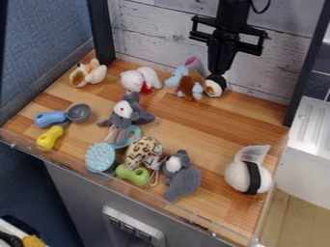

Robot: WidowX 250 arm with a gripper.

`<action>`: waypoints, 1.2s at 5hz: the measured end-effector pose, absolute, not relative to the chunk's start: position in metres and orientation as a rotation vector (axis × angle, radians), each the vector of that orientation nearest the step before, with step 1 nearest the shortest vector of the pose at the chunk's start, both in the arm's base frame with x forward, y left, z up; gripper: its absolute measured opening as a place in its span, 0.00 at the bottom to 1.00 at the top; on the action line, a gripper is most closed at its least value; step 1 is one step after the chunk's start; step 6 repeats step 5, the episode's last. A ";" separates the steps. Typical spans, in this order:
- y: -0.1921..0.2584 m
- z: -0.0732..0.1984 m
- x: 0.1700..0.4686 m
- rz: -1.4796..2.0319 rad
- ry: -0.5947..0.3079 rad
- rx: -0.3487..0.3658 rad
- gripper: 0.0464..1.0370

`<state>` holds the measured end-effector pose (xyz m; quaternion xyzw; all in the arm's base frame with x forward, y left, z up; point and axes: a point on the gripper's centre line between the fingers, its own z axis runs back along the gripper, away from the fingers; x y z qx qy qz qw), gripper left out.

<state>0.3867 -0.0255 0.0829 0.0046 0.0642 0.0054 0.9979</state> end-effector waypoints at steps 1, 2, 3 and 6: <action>-0.008 0.075 0.382 0.103 0.146 0.009 0.02; 0.035 0.081 0.373 0.313 0.142 0.007 0.02; 0.070 0.081 0.367 0.509 0.126 -0.001 0.02; 0.147 0.081 0.347 0.970 0.113 -0.012 0.20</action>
